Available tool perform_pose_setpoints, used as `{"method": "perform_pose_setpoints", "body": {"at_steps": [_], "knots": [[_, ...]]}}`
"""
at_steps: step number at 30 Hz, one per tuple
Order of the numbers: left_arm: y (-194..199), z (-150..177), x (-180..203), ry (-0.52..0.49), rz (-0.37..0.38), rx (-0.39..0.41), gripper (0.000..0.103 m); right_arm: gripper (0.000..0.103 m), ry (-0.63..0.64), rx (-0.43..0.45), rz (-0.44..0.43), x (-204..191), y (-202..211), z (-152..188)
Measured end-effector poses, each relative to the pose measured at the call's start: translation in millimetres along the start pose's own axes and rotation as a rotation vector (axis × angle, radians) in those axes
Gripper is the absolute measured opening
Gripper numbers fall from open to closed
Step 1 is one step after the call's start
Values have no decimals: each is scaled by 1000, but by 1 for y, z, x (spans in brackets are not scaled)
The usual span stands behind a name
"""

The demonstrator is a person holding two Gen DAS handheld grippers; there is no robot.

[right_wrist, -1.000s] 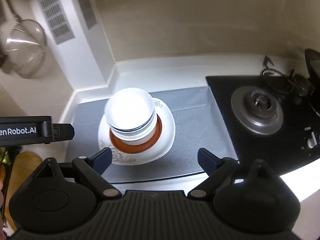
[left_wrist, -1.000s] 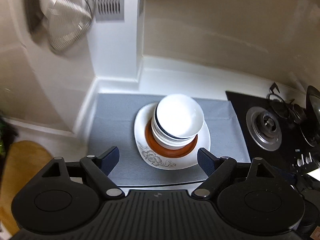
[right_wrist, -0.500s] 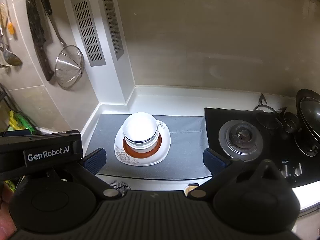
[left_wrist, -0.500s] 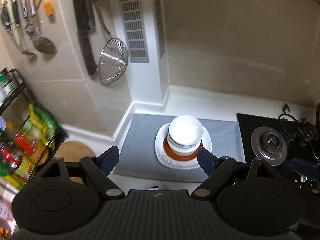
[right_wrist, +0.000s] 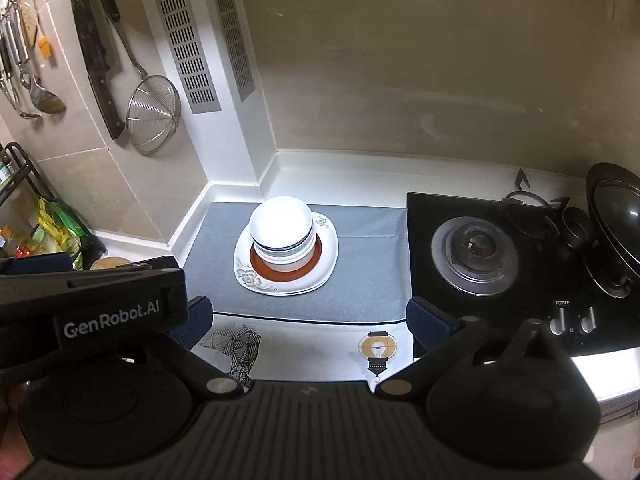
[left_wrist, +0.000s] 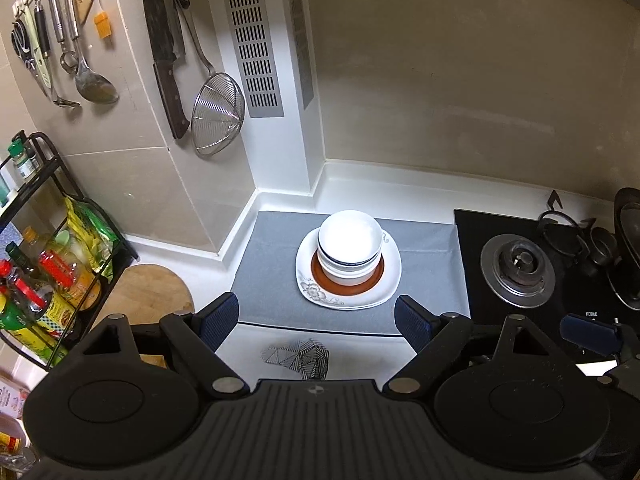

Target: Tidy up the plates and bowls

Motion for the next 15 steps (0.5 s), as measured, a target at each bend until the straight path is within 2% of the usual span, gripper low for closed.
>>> {"method": "perform_pose_setpoints", "body": {"at_steps": [15], "knots": [[12, 9, 12, -28, -5, -8, 91, 103, -9, -9, 3, 12, 15, 13]]}}
Point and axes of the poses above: each gripper's, at about its wrist camera, not at the fingertips, and y roughly against the way its jaws point, x to its right, z to its underside, the point moved 1 cm from there along -y, roughly the way its jaws point, and after that the axes turned 8 degrees about x, right-handed, at the moved point
